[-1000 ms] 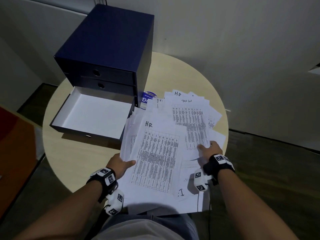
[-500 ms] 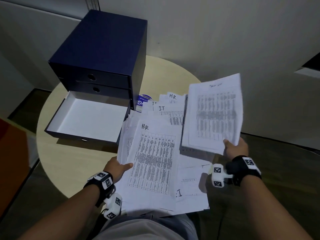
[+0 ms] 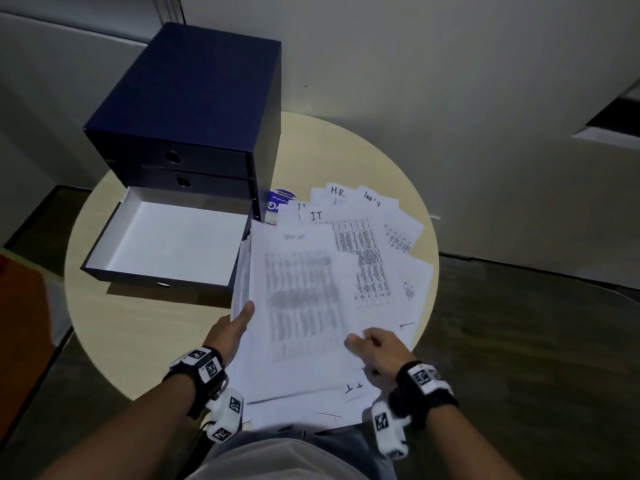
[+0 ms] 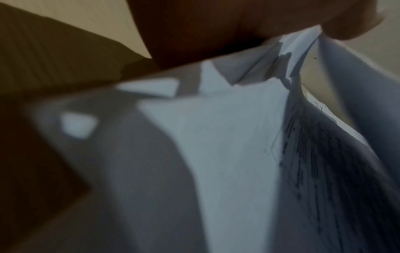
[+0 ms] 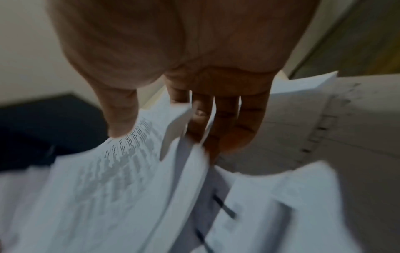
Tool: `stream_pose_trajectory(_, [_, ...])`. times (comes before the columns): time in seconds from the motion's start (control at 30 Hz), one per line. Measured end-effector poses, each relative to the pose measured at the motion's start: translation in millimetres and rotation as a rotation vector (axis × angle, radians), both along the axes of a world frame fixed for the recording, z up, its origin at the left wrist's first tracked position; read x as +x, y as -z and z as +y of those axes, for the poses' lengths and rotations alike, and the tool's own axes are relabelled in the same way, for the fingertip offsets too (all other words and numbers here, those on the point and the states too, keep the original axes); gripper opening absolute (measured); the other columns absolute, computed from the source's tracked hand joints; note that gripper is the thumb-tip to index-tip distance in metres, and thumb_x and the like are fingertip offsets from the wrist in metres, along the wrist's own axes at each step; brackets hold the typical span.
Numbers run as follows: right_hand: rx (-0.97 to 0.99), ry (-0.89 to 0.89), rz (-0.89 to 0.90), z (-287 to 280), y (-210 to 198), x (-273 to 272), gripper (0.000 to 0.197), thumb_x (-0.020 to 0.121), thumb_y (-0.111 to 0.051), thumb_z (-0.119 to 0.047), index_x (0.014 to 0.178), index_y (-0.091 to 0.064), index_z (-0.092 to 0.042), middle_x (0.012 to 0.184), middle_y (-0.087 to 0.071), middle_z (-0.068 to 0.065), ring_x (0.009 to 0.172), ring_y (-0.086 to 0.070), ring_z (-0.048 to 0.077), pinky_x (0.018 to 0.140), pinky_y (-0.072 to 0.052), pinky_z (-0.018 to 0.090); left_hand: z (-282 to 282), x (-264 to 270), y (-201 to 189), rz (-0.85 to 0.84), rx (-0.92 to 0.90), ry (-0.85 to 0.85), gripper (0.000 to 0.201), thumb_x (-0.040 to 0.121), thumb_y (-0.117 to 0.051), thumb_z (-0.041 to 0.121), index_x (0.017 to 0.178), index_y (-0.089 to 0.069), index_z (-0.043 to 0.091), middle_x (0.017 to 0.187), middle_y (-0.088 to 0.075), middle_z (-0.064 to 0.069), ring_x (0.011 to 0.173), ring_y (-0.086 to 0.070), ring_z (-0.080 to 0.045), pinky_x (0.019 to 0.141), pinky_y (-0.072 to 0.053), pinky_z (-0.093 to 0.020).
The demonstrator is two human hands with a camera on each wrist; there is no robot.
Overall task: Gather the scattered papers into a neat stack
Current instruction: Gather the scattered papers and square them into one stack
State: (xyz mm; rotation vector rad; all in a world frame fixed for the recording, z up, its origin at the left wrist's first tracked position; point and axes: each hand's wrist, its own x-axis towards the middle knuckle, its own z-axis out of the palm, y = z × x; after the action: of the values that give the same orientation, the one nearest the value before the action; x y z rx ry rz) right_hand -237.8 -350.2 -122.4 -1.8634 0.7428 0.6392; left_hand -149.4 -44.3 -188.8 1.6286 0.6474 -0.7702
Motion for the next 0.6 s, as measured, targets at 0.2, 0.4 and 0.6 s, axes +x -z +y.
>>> stream_pose_trajectory(0.2, [-0.399, 0.110, -0.207, -15.7, 10.0, 14.9, 0.018, 0.093, -0.056, -0.033, 0.088, -0.061, -0.017, 0.079, -0.062, -0.004, 0.080, -0.065, 0.022, 0.059, -0.044, 0.018, -4.5, -3.6, -4.6, -0.179, 0.237, 0.183, 0.045, 0.084, -0.075, 0.035, 0.117, -0.065, 0.006, 0.089, -0.070, -0.005, 0.074, -0.063, -0.021, 0.066, -0.047, -0.025])
stream_pose_trajectory(0.4, [-0.468, 0.132, -0.109, -57.4, 16.9, 54.7, 0.062, 0.088, -0.059, -0.035, 0.142, -0.040, -0.012, 0.138, -0.049, 0.010, 0.123, -0.052, 0.032, 0.100, -0.045, 0.037, -2.8, -2.5, 0.5, -0.173, 0.296, 0.220, 0.044, 0.082, -0.076, 0.038, 0.113, -0.066, 0.009, 0.098, -0.072, -0.007, 0.086, -0.067, -0.024, 0.070, -0.049, -0.027])
stream_pose_trajectory(0.6, [-0.289, 0.193, -0.010, -58.2, 15.0, 69.6, 0.033, 0.087, -0.061, -0.031, 0.110, -0.061, -0.007, 0.093, -0.069, 0.012, 0.072, -0.065, 0.027, 0.061, -0.053, 0.033, -4.9, -3.0, -4.5, -0.176, 0.307, 0.207, 0.035, 0.083, -0.075, 0.036, 0.106, -0.067, 0.011, 0.082, -0.070, -0.002, 0.070, -0.065, -0.020, 0.055, -0.044, -0.022])
